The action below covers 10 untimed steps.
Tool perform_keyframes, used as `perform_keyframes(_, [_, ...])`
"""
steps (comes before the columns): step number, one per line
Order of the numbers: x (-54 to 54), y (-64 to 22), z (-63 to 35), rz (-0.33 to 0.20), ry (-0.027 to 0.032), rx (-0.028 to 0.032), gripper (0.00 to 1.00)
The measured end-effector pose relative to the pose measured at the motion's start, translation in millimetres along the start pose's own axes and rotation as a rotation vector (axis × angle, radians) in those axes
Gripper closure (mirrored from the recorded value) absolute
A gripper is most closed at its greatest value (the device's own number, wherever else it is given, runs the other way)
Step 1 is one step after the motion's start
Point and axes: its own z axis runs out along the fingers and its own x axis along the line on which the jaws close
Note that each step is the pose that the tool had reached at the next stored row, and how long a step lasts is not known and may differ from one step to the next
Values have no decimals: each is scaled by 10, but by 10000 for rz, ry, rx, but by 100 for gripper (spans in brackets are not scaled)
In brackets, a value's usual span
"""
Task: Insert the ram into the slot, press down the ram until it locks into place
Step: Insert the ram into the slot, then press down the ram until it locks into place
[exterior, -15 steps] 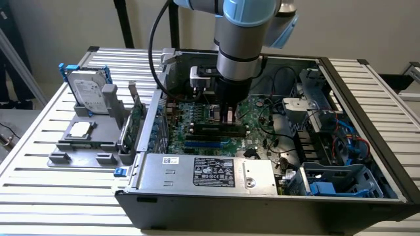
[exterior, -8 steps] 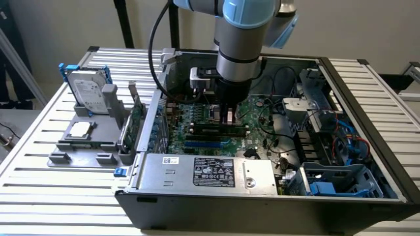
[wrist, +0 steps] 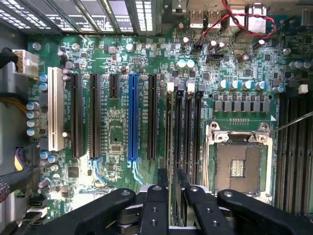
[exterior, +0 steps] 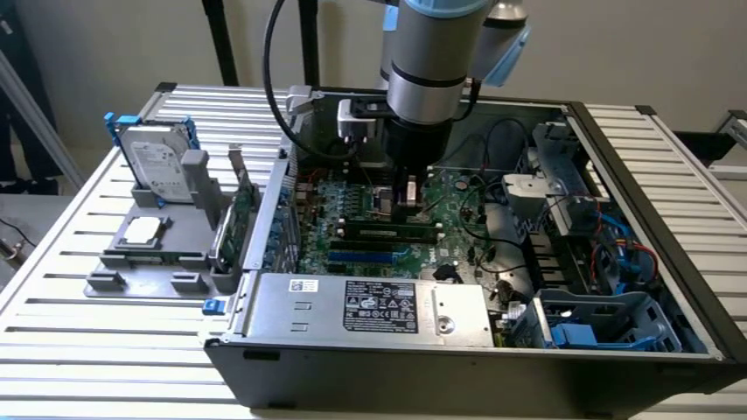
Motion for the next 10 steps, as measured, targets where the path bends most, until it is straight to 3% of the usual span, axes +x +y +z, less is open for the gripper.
perform_keyframes(3, [0, 0, 0, 0, 0, 0, 89])
perform_keyframes(10, [0, 0, -1, -1, 0, -1, 89])
